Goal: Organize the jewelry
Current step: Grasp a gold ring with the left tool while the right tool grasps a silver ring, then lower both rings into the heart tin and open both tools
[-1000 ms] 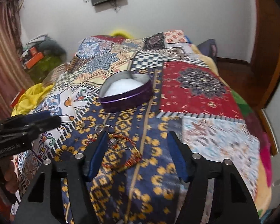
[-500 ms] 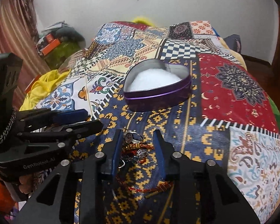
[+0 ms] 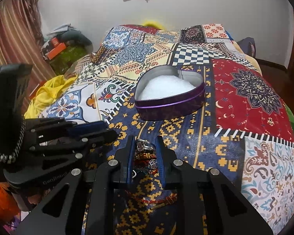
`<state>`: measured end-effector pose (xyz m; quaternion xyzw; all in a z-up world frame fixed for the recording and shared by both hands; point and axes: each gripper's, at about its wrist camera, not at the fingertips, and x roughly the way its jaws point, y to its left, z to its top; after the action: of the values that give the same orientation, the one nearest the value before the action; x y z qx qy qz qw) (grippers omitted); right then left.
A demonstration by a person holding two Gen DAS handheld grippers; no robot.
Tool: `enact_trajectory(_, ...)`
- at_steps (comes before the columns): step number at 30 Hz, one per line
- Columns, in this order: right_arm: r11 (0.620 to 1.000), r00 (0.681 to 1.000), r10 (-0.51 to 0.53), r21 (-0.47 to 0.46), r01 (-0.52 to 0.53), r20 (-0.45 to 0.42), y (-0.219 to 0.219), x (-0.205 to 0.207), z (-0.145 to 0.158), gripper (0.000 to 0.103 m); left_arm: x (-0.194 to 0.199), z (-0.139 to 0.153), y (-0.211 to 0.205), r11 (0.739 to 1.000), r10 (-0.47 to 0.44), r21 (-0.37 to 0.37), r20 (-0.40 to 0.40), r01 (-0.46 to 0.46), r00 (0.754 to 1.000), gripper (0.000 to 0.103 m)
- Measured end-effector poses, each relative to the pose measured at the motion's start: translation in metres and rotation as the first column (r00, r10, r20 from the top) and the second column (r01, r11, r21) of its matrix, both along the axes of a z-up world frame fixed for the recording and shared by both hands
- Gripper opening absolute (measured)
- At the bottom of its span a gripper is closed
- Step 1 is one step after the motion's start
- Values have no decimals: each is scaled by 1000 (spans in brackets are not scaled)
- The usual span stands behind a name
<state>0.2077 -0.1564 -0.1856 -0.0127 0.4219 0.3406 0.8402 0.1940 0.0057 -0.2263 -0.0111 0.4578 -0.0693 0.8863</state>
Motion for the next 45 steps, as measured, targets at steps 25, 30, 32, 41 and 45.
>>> enact_trajectory(25,989,979,-128,96,114,156,-33,12,69,19,9,94,-3,999,30,-38,240,-21,970,20)
enact_trajectory(30,985,977,-147,109,131,157,-34,23,68,19,22,100,-7,999,21,-35,262,-12,965,20)
enact_trajectory(32,985,976,-150,109,134,157,-33,28,66,19,28,100,-8,999,18,-35,263,-10,965,20)
enact_trajectory(41,981,978,-170,113,156,124,-30,54,53,19,61,77,-9,999,6,-39,217,3,976,20)
enact_trajectory(45,986,985,-146,97,137,96,-25,63,42,19,76,63,-8,999,-8,-45,179,16,984,20)
